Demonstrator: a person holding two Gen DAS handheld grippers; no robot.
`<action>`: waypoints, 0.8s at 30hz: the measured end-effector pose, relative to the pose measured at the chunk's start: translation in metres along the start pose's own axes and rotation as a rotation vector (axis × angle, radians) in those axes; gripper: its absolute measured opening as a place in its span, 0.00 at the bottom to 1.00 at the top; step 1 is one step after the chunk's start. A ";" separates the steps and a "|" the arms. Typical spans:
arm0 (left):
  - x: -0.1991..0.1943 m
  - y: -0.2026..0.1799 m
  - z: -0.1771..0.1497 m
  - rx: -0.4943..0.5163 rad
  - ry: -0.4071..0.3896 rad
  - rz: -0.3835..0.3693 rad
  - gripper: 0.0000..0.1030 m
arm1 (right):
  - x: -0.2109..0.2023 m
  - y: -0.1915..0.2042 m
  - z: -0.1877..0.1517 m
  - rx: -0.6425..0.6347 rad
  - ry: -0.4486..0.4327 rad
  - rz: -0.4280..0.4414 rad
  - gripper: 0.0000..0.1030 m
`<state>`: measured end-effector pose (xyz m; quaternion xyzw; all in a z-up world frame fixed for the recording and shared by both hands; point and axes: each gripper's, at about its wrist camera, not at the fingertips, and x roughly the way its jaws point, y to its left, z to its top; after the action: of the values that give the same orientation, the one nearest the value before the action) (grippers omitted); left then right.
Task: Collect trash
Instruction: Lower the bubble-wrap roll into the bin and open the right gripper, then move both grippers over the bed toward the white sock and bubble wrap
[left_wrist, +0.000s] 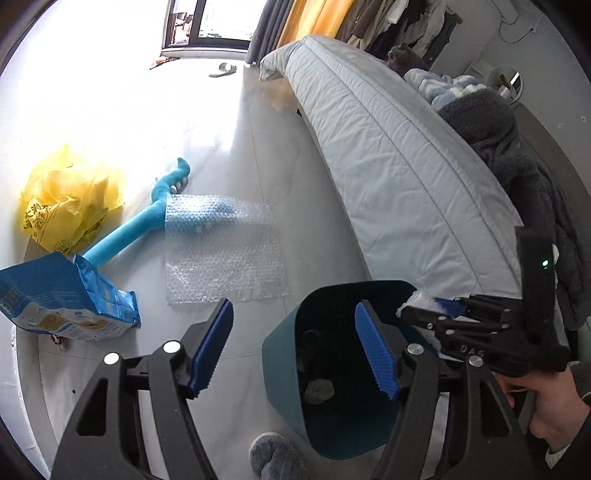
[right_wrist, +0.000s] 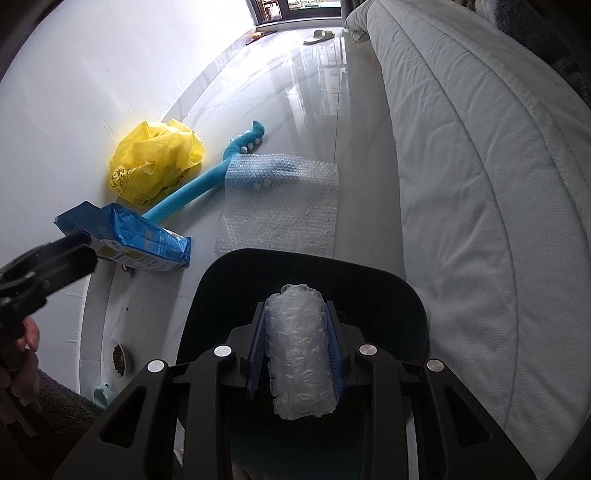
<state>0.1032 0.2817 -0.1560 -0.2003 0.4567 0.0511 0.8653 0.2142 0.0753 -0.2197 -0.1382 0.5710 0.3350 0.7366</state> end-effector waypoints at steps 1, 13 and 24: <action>-0.004 0.000 0.002 -0.003 -0.015 -0.005 0.66 | 0.003 0.002 0.000 -0.007 0.005 -0.004 0.31; -0.056 -0.019 0.020 0.042 -0.196 -0.097 0.65 | 0.019 0.004 -0.003 -0.017 0.055 -0.061 0.51; -0.086 -0.053 0.040 0.060 -0.307 -0.224 0.65 | -0.005 0.000 -0.015 -0.049 0.024 -0.072 0.57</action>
<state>0.0988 0.2565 -0.0507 -0.2139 0.2957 -0.0291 0.9306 0.2026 0.0648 -0.2194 -0.1803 0.5661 0.3206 0.7378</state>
